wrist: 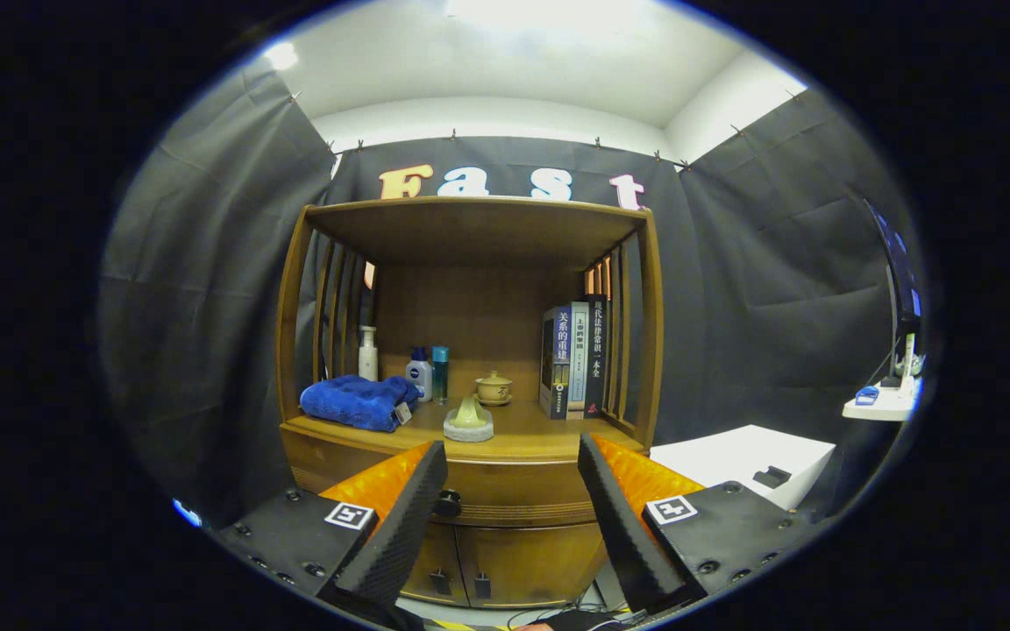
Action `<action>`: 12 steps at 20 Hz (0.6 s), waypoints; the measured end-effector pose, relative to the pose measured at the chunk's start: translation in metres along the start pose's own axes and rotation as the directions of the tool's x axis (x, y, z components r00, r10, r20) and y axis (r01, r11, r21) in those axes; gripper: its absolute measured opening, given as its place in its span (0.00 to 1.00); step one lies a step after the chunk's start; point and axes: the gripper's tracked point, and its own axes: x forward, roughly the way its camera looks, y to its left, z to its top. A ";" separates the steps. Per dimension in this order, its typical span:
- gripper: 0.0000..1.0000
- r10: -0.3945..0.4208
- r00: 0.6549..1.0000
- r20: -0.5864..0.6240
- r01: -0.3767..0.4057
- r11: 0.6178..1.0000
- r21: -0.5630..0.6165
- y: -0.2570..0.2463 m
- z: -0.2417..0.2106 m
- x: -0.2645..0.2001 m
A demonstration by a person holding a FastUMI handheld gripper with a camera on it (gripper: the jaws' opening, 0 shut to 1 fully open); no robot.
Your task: Pull open the drawer, take out the items inside it, and place them on the countertop above the cabinet.
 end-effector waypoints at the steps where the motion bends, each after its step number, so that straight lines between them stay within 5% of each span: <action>1: 0.97 0.000 1.000 -0.003 0.001 1.000 0.011 0.000 -0.001 -0.002; 12: 0.97 -0.006 1.000 -0.015 0.006 0.999 0.039 -0.004 -0.003 0.001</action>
